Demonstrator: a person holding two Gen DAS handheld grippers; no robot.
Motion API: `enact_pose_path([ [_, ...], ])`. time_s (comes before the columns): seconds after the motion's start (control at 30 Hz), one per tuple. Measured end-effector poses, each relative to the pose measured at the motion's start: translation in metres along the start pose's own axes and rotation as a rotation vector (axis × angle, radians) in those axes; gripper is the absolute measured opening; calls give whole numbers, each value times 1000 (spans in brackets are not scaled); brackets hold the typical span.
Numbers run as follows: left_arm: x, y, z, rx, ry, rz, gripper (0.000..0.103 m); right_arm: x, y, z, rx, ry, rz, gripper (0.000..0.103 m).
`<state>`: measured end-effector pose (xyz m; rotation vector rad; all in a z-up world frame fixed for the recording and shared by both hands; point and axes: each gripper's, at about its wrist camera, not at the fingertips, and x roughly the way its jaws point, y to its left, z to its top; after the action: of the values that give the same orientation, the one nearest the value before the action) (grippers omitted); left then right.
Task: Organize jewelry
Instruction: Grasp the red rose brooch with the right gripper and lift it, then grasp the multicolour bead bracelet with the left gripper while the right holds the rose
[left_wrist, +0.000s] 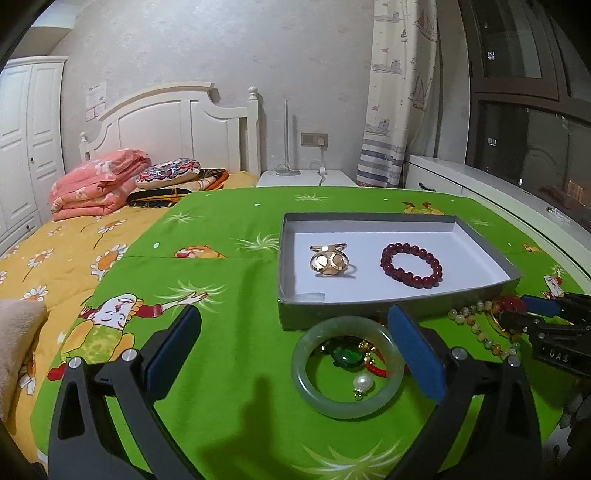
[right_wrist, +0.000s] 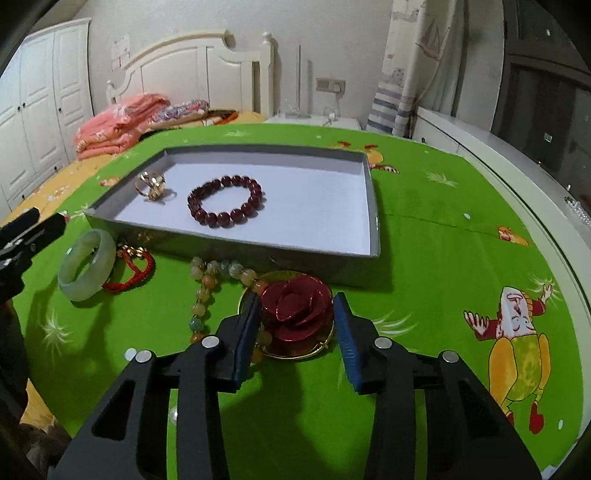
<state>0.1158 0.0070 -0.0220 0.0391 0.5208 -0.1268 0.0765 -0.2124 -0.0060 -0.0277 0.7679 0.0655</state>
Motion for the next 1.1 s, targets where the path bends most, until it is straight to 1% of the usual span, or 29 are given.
enact_pose_path([
  [0.13, 0, 0, 0, -1, 0, 0, 98, -12, 0, -3, 7, -56, 9, 38],
  [0.17, 0, 0, 0, 0, 1, 0, 98, -18, -1, -5, 16, -80, 31, 38],
  [0.27, 0, -1, 0, 2, 3, 0, 98, -35, -1, -7, 18, -137, 56, 38],
  [0.37, 1, -1, 0, 3, 3, 0, 98, -48, 2, -8, 1, -157, 99, 38],
  [0.5, 1, -1, 0, 4, 3, 1, 98, -61, 11, -20, -52, -145, 139, 38],
  [0.57, 1, -2, 0, 4, 3, 1, 98, -61, 14, -27, -53, -127, 161, 38],
  [0.7, 1, -2, 0, 5, 2, 1, 98, -52, 3, -33, -5, -92, 140, 38],
  [0.8, 1, -3, -1, 13, 8, -7, 98, -52, -12, -35, 68, -68, 219, 39],
  [0.93, 1, -16, -3, 81, 23, 8, 98, -52, -20, -45, 85, -43, 215, 41],
  [1.0, -2, -27, -5, 107, 26, -20, 98, -52, -24, -52, 100, -28, 236, 42],
  [1.07, -9, -42, -9, 133, 38, -82, 98, -54, -27, -59, 109, -26, 259, 49],
  [1.1, -11, -49, -9, 150, 42, -101, 98, -57, -28, -62, 112, -30, 261, 54],
])
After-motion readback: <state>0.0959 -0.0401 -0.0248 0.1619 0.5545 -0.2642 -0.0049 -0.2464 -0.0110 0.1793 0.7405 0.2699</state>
